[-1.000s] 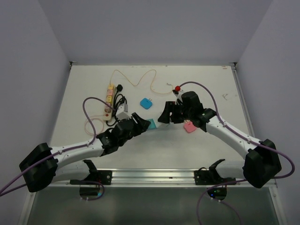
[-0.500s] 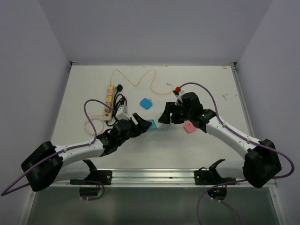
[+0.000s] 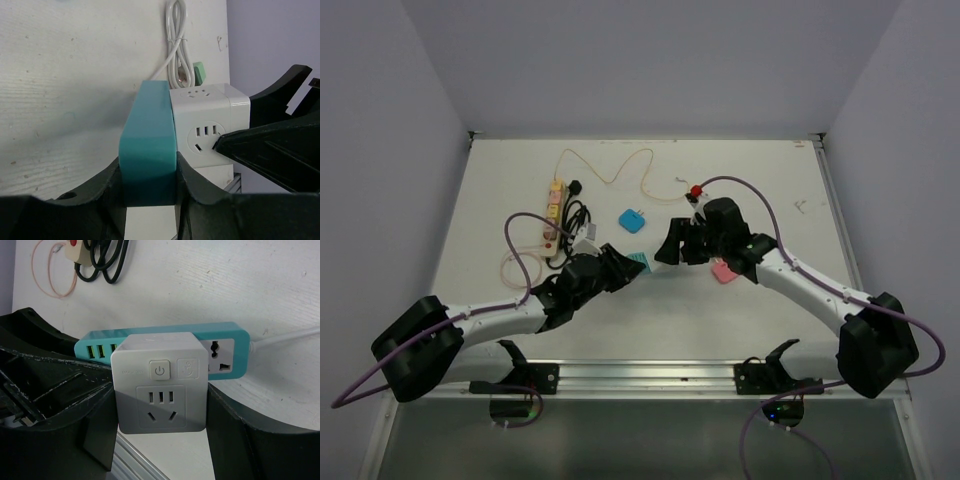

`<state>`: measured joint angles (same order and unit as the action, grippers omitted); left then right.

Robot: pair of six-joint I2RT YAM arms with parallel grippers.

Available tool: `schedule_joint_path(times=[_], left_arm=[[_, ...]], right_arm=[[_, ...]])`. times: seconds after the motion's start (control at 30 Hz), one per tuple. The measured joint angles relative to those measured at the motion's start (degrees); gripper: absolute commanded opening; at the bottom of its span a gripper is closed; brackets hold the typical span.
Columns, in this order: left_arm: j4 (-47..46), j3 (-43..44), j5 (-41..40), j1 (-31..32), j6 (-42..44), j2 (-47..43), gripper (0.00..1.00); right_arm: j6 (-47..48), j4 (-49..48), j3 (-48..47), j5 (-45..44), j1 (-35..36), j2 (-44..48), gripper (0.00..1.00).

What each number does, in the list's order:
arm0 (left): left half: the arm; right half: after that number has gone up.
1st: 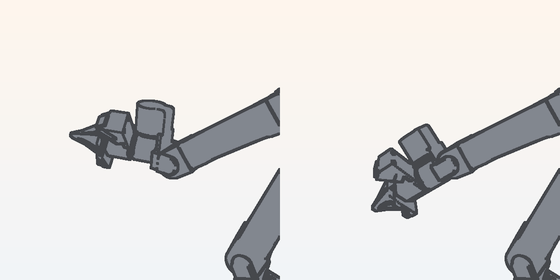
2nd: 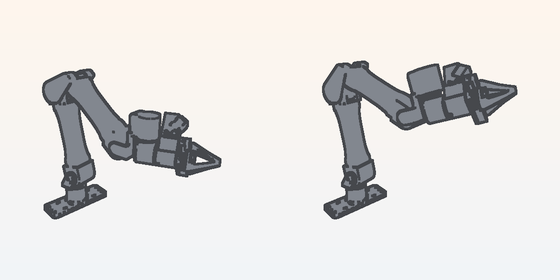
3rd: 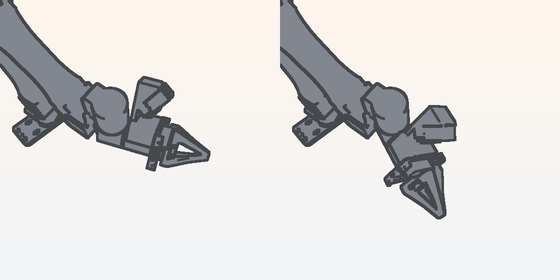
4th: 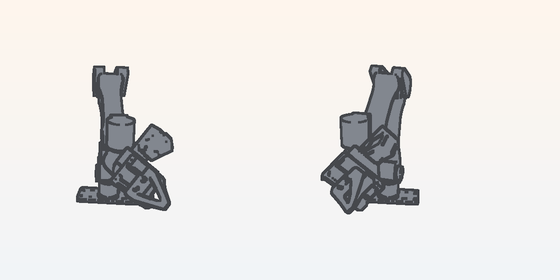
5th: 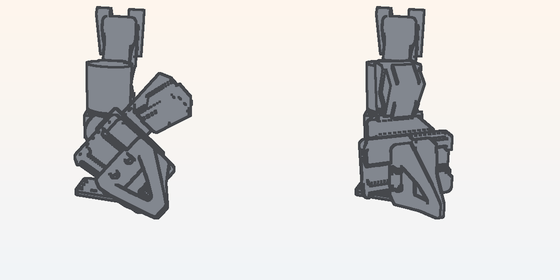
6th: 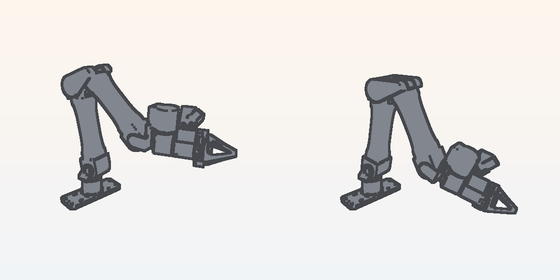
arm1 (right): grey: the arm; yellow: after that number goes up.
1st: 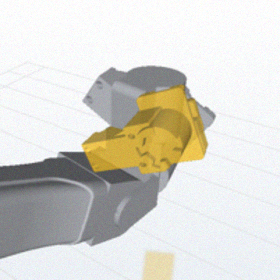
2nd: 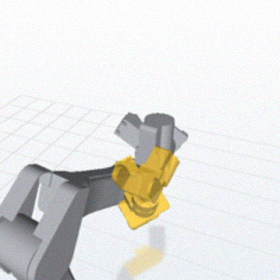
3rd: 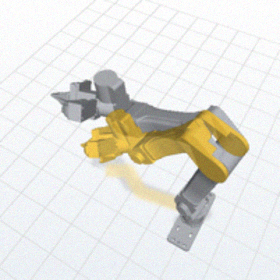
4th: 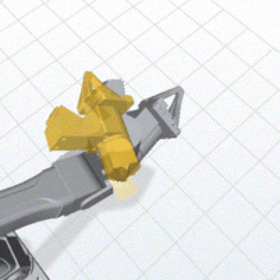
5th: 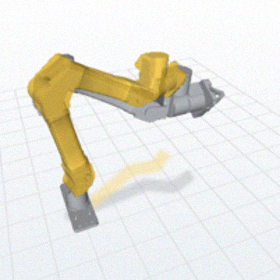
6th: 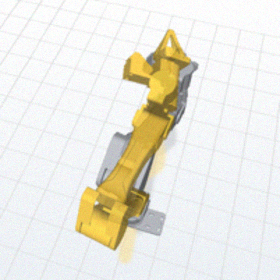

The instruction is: Pull the plug off the socket

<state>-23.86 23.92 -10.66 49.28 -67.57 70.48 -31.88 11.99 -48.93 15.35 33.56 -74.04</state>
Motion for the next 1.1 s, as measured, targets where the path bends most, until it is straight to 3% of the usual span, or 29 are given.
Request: schedule_joint_path(times=[0.53,0.73,1.1], left_arm=[[8.15,5.2,-5.81,0.35,-2.47,0.79,0.0],[9.2,4.42,-6.34,0.79,-5.07,-0.5,0.0],[6.69,3.58,-3.1,0.7,-5.35,-1.46,0.0]], right_arm=[[4.74,8.57,-10.95,-7.72,3.89,-5.57,0.0],[4.83,8.98,-10.36,-8.37,4.22,-4.44,0.0],[-0.42,2.45,-0.59,-3.41,-0.44,5.09,0.0]])
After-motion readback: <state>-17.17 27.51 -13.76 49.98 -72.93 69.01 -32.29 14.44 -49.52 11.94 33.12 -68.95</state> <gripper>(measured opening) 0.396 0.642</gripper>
